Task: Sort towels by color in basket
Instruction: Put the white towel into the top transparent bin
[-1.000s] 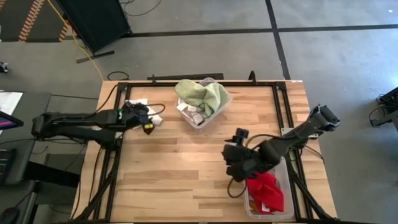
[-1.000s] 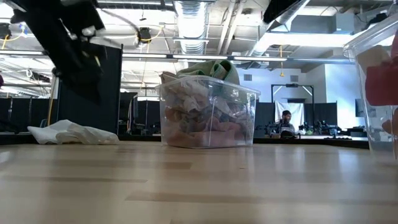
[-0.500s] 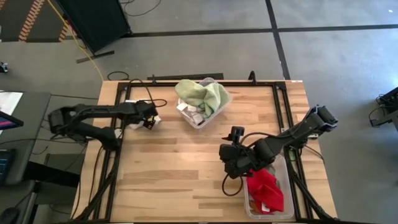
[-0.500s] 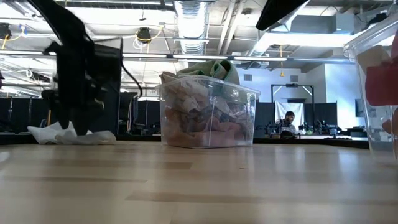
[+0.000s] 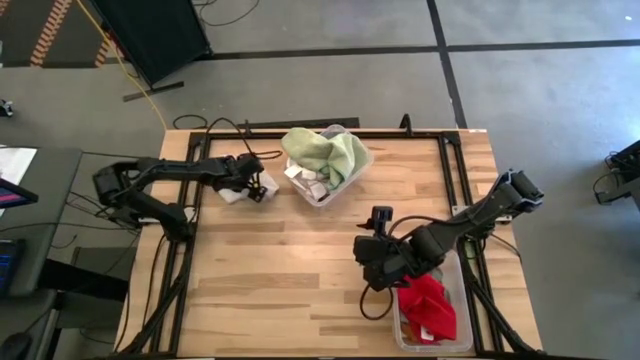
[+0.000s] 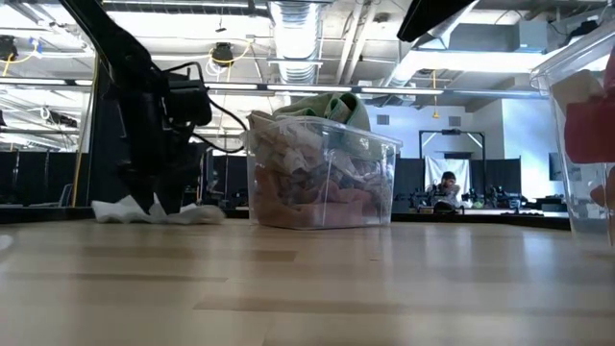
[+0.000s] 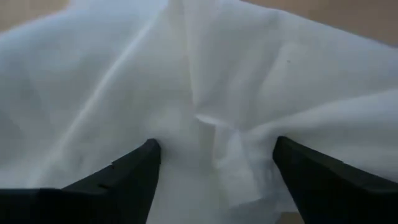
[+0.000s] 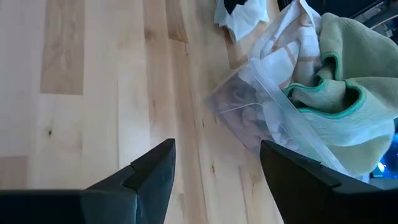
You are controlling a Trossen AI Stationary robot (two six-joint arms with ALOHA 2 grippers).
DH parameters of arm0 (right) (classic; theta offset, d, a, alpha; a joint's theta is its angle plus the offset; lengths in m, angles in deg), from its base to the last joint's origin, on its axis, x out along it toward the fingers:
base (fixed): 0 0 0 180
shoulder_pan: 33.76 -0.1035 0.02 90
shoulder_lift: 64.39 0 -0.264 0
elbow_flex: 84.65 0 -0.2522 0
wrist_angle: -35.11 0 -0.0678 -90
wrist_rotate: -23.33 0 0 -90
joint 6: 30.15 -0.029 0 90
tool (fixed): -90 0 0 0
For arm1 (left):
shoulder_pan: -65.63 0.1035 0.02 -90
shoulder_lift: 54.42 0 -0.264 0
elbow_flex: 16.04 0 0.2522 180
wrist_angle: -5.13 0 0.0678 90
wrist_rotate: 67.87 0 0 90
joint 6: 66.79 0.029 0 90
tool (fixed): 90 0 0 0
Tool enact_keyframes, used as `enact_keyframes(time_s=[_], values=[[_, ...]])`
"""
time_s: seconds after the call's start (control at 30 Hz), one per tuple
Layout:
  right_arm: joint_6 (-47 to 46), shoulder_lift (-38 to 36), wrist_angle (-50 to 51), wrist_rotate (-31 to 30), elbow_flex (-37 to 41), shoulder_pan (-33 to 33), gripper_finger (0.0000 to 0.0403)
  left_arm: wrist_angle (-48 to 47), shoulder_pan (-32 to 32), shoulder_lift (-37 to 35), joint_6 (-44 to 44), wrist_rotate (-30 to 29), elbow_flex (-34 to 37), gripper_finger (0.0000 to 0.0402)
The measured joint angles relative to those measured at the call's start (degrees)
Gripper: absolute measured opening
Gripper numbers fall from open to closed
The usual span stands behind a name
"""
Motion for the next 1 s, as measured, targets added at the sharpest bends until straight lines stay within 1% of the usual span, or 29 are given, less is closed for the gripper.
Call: enact_keyframes(time_s=[0.1, 0.27, 0.4, 0.57, 0.6, 0.77, 0.87, 1.0], values=[[-0.1, 0.0, -0.2, 0.0, 0.0, 0.0, 0.0268, 1.2, 1.0, 0.1, 1.6, 4.8, 0.1, 0.0281], [-0.2, 0.0, -0.6, 0.0, 0.0, 0.1, 0.0268, 1.6, 2.4, 0.1, 5.1, 7.7, 0.1, 0.0208], [-0.2, 0.0, -0.9, 0.0, 0.0, 0.1, 0.0268, 1.7, 2.5, 0.1, 7.1, 8.7, 0.1, 0.0133], [-0.2, 0.0, -1.1, 0.0, 0.0, 0.1, 0.0268, 2.1, 1.8, 0.1, 10.3, 8.8, 0.1, 0.0023], [-0.2, 0.0, -1.1, 0.0, 0.0, 0.1, 0.0268, 2.2, 1.6, 0.1, 10.9, 8.6, 0.2, 0.0014], [-0.1, 0.0, -1.1, 0.0, 0.0, 0.1, 0.0268, 1.5, -0.4, -2.1, 12.5, 8.1, -0.7, 0.0006], [-0.1, 0.0, -1.1, 0.0, 0.0, 0.1, 0.0268, -2.3, -2.5, -5.4, 12.8, 8.6, -2.1, 0.0005], [-0.1, 0.0, -1.2, 0.0, 0.0, 0.4, 0.0268, -3.5, -5.9, -12.3, 13.0, 8.5, -5.0, 0.0004]])
